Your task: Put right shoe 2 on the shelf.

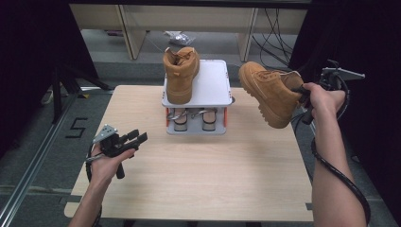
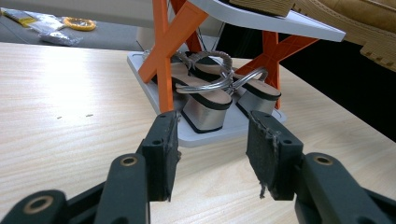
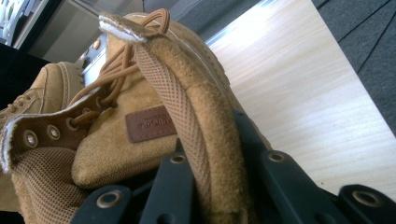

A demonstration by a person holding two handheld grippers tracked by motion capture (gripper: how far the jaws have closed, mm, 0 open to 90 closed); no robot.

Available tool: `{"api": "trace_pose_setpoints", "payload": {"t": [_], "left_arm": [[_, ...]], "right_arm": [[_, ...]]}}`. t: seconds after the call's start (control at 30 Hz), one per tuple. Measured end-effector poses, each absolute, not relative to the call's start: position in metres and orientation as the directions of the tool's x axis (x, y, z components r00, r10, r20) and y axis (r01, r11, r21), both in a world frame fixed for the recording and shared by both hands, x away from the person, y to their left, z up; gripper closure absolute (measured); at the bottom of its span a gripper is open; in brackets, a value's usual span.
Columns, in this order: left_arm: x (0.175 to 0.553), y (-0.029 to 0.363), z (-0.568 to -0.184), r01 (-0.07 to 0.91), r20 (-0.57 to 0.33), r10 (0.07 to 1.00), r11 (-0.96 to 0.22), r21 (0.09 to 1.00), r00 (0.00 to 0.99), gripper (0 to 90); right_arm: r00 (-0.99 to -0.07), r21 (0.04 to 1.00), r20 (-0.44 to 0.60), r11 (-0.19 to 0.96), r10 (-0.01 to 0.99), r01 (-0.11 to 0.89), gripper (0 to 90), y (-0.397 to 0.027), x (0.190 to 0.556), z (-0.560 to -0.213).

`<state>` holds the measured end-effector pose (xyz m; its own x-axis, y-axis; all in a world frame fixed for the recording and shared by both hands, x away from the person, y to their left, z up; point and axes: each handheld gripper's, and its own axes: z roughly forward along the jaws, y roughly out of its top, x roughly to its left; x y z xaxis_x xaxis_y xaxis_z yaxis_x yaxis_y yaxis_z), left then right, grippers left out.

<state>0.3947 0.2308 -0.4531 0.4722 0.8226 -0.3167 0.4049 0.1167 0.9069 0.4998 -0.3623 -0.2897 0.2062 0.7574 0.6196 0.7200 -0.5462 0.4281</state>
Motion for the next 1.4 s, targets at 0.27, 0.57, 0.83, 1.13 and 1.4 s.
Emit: {"api": "trace_pose_setpoints", "payload": {"t": [0.27,0.57,0.83,1.13,1.4], "left_arm": [[0.394,0.231,-0.452,0.405,-0.319,0.822,0.119,0.907,0.472,52.9],[0.395,0.233,-0.453,0.403,-0.320,0.822,0.122,0.907,0.471,53.3],[0.394,0.233,-0.452,0.402,-0.313,0.825,0.115,0.909,0.471,53.6],[0.394,0.235,-0.452,0.399,-0.311,0.826,0.115,0.910,0.469,53.6],[0.394,0.235,-0.452,0.397,-0.307,0.827,0.111,0.911,0.471,53.6]], "right_arm": [[0.207,0.422,0.634,-0.558,0.745,0.715,81.3,-0.356,0.505,-0.281],[0.195,0.437,0.628,-0.548,0.754,0.713,81.1,-0.352,0.510,-0.277],[0.209,0.417,0.649,-0.572,0.731,0.706,81.0,-0.346,0.514,-0.271],[0.177,0.457,0.627,-0.542,0.759,0.705,80.8,-0.341,0.519,-0.268],[0.194,0.430,0.647,-0.563,0.737,0.706,80.5,-0.334,0.523,-0.265]]}}
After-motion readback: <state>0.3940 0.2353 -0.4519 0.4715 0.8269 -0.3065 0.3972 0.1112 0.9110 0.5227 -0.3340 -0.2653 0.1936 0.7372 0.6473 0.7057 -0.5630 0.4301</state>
